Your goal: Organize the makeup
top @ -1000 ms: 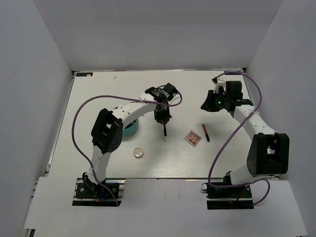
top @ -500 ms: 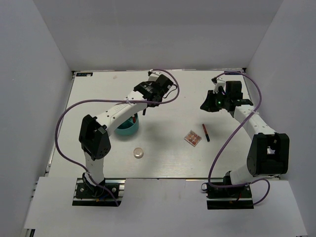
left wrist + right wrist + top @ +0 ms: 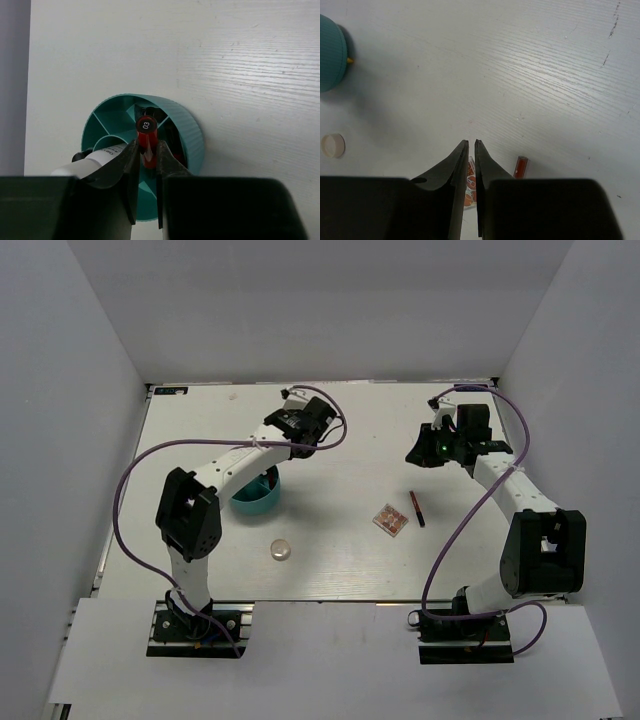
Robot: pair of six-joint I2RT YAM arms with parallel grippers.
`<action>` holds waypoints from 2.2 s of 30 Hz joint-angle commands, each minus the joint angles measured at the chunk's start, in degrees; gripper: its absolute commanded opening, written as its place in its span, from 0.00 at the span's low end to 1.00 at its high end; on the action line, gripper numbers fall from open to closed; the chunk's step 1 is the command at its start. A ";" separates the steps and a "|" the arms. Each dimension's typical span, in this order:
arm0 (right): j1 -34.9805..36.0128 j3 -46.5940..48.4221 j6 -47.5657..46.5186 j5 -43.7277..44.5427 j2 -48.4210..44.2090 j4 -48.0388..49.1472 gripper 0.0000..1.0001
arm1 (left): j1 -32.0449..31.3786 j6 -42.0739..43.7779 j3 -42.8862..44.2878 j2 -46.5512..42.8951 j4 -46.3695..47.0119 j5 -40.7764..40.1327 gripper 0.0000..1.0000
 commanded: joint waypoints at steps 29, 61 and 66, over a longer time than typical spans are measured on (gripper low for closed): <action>0.80 -0.68 -16.28 18.50 2.08 -8.65 0.38 | -0.38 6.54 -9.16 -20.02 19.78 26.70 0.84; 10.56 0.47 -17.25 29.24 17.38 -12.36 0.22 | -0.46 -6.28 -34.60 -49.66 26.43 31.57 0.91; 10.30 6.50 -22.43 21.27 17.47 -17.44 0.05 | -0.46 -7.60 -36.71 -53.26 25.02 31.92 0.91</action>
